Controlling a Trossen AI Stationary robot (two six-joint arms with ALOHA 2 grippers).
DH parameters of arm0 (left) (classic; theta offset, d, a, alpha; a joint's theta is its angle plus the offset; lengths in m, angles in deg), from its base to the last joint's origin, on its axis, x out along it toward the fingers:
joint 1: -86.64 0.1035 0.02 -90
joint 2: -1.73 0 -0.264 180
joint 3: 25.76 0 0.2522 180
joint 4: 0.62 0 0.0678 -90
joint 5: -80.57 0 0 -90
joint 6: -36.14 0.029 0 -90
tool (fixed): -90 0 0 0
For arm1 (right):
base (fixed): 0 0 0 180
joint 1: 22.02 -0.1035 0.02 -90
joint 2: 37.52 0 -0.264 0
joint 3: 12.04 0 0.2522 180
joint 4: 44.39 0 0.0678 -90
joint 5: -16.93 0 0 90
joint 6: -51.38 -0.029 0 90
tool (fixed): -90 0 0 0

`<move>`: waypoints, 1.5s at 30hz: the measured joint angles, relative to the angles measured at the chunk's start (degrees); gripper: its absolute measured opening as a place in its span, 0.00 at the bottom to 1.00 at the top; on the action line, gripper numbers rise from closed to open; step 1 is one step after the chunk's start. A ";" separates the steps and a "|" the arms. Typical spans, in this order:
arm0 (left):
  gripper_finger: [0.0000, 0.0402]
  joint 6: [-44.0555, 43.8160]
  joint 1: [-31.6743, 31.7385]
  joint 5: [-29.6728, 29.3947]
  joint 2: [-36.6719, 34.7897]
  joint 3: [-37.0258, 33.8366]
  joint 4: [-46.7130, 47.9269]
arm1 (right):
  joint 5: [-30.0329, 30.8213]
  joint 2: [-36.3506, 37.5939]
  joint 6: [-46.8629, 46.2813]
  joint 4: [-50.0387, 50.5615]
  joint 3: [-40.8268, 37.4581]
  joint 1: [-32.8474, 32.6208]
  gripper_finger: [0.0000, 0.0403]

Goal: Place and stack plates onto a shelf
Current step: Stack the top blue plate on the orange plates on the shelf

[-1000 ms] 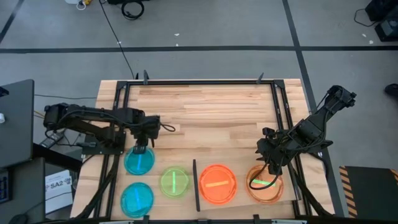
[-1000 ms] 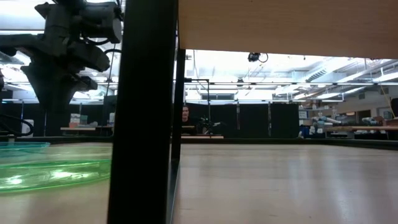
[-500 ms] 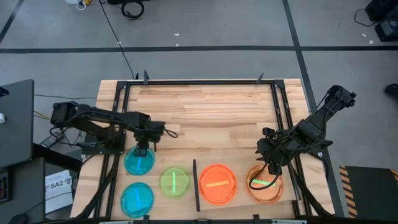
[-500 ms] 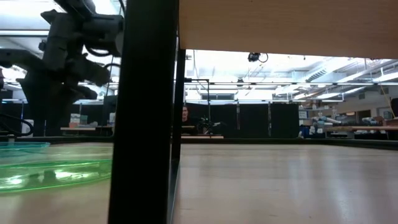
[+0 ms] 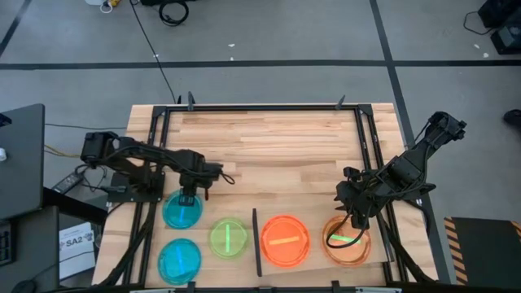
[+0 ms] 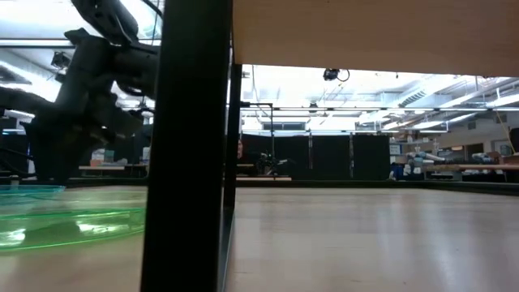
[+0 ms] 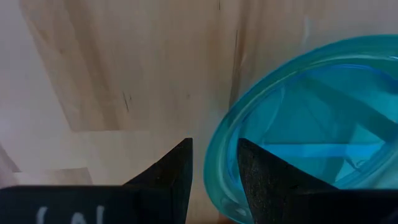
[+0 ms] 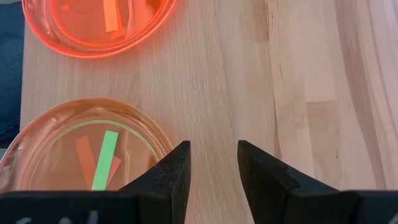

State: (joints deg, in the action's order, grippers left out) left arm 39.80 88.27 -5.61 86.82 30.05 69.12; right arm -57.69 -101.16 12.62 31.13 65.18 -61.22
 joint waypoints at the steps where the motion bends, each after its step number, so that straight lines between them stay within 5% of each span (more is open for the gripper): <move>1: 0.33 0.00 0.00 0.01 0.55 0.00 -0.04 | 0.00 0.00 0.00 0.00 0.00 0.00 0.34; 17: 0.32 0.03 0.00 0.01 7.18 0.26 0.13 | 0.00 0.00 0.00 0.02 0.00 0.00 0.34; 37: 0.04 -0.24 0.09 -0.81 7.32 0.09 0.64 | 0.00 0.00 1.03 0.02 0.00 0.00 0.34; 45: 0.02 -0.28 0.07 -0.84 7.43 2.67 2.73 | 0.00 0.00 1.03 0.02 0.00 -0.02 0.34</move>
State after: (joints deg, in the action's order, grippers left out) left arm 39.52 88.34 -6.45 94.24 32.71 71.85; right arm -57.69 -101.16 13.64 31.15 65.18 -61.24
